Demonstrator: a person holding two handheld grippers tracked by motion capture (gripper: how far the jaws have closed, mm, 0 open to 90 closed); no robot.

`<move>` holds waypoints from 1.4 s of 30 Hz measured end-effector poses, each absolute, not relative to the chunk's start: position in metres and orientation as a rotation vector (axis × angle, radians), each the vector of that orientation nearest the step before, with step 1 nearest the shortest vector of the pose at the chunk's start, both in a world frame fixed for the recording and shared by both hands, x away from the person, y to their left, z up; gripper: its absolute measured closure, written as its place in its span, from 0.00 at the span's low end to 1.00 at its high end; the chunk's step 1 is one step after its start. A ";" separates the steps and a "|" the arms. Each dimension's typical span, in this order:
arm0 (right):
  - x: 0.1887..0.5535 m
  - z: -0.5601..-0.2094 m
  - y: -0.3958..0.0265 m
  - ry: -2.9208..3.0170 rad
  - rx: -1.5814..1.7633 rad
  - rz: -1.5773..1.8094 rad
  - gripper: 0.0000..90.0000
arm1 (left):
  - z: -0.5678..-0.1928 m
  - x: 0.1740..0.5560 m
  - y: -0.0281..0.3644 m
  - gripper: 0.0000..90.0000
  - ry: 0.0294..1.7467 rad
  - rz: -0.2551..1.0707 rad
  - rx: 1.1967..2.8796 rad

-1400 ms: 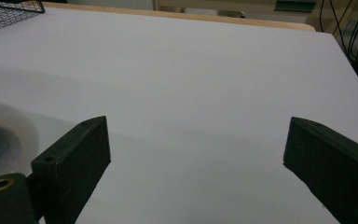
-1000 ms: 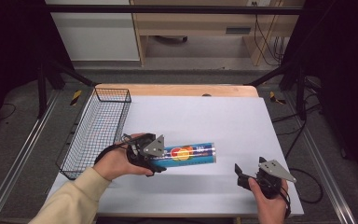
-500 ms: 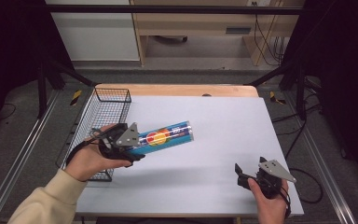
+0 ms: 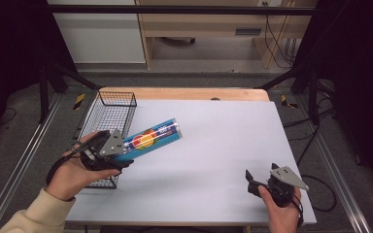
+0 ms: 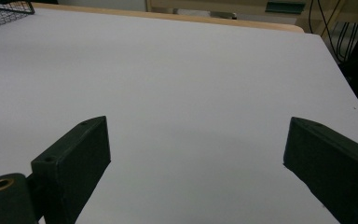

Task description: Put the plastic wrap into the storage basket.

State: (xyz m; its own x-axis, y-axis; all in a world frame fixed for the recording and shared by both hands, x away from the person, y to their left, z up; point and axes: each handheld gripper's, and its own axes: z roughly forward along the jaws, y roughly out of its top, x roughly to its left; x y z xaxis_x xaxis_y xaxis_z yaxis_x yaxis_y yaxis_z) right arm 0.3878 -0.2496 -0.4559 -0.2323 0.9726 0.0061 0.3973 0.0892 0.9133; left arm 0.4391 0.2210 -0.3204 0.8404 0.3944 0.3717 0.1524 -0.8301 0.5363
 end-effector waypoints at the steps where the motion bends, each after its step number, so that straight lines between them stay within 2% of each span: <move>1: 0.388 -0.456 -0.250 1.715 1.359 1.119 0.08 | -0.321 0.438 0.223 0.35 0.409 0.659 2.525; 13: 0.387 -0.456 -0.250 1.707 1.363 1.112 0.08 | -0.328 0.431 0.243 0.36 0.471 0.656 2.490; 31: 0.387 -0.456 -0.250 1.706 1.368 1.097 0.08 | -0.328 0.425 0.252 0.36 0.557 0.700 2.469; 42: 0.387 -0.456 -0.248 1.708 1.366 1.105 0.08 | -0.330 0.424 0.267 0.36 0.670 0.703 2.423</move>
